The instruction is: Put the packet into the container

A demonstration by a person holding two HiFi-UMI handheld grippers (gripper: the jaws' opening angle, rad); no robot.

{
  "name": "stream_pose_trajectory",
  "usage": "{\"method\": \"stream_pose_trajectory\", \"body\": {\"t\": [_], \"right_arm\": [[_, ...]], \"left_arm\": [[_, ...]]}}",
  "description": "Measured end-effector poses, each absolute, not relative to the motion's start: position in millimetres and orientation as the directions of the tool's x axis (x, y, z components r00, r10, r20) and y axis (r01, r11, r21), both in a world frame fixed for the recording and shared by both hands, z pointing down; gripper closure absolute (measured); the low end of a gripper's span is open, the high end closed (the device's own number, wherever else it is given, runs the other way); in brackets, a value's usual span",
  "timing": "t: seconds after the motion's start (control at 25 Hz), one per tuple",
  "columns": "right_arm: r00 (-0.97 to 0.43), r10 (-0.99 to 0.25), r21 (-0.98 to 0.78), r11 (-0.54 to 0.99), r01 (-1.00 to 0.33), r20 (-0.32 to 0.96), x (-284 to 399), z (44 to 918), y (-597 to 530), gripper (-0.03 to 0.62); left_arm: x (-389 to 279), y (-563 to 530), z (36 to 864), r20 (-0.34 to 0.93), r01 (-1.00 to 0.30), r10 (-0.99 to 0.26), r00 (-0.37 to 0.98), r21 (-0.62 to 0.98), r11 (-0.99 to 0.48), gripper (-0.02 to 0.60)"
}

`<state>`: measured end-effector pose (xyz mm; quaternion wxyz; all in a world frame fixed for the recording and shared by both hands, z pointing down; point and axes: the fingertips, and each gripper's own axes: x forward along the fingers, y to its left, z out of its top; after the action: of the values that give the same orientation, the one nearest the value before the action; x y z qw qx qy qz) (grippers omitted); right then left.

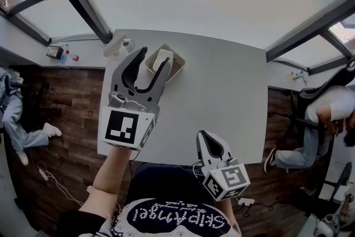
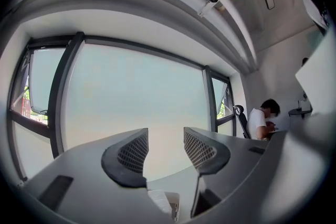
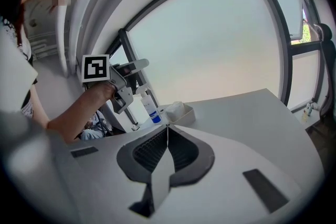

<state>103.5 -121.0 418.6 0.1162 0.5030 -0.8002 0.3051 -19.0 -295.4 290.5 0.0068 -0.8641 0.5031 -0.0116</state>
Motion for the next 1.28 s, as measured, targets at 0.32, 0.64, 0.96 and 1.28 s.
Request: {"method": "stream_pose_trajectory", "body": {"t": [0.32,0.64,0.96,1.28], "right_arm": [[-0.480,-0.737,-0.369,0.328,-0.869,0.475,99,413,-120,0.579],[-0.502,-0.731,-0.368,0.357,-0.859,0.463,91,409,-119,0.579],[-0.498,-0.736,-0.362,0.357,-0.861,0.459,84,405,-121,0.579],[-0.498,-0.741,-0.353,0.365,-0.862,0.451,80,402,-120,0.579]], "left_arm": [[-23,-235,274,-0.008,-0.879,-0.880,0.475,0.046,-0.475,0.377],[-36,-190,293,0.065,-0.885,-0.883,0.466,0.045,-0.463,0.397],[-49,-169,309,0.120,-0.874,-0.866,0.485,0.088,-0.477,0.397],[-54,-162,307,0.108,-0.874,-0.868,0.485,0.103,-0.475,0.408]]}}
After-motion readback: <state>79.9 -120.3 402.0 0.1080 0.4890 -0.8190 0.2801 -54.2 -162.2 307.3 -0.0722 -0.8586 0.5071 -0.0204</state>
